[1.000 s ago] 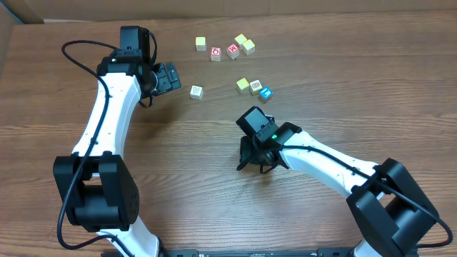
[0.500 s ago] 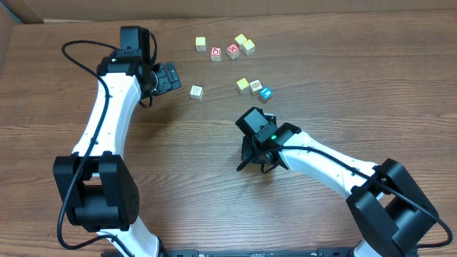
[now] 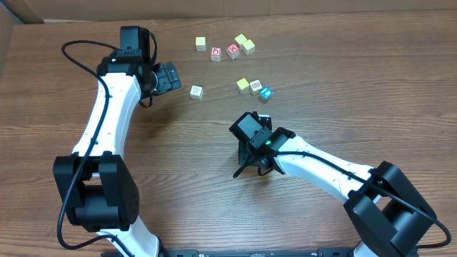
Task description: Flip 5 blocks
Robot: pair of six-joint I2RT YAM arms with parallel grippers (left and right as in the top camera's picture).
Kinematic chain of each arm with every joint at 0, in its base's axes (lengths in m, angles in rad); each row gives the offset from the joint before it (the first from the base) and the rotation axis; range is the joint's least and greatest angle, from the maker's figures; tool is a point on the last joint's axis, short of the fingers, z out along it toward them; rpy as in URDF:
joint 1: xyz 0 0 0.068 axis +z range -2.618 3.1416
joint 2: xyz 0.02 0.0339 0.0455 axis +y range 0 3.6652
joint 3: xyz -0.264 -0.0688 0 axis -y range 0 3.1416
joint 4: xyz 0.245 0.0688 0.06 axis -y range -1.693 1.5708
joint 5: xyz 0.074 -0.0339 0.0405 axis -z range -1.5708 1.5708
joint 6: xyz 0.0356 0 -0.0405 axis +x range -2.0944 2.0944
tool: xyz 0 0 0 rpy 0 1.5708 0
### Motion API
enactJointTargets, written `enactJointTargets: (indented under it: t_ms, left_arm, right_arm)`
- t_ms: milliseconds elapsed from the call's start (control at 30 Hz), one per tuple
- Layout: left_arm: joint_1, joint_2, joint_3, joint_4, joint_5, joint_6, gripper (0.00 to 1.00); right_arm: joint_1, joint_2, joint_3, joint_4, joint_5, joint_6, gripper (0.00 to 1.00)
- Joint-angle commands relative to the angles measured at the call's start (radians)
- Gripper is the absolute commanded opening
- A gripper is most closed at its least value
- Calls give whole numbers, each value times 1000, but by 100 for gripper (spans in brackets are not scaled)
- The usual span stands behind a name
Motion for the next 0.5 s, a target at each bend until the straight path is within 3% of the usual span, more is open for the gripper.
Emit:
enactJointTargets:
  t_ms: [0,333,467]
  left_arm:
    - [-3,9,21,0,-13,-21,100]
    - [-3,9,21,1,-13,-21,100]
    - [-3,9,21,0,-13,-21,100]
  right_arm:
    - [3,2,-5,3,30,-12,33]
    - [3,2,-5,8,34,-19,34]
    - [3,2,-5,9,34,-20,47]
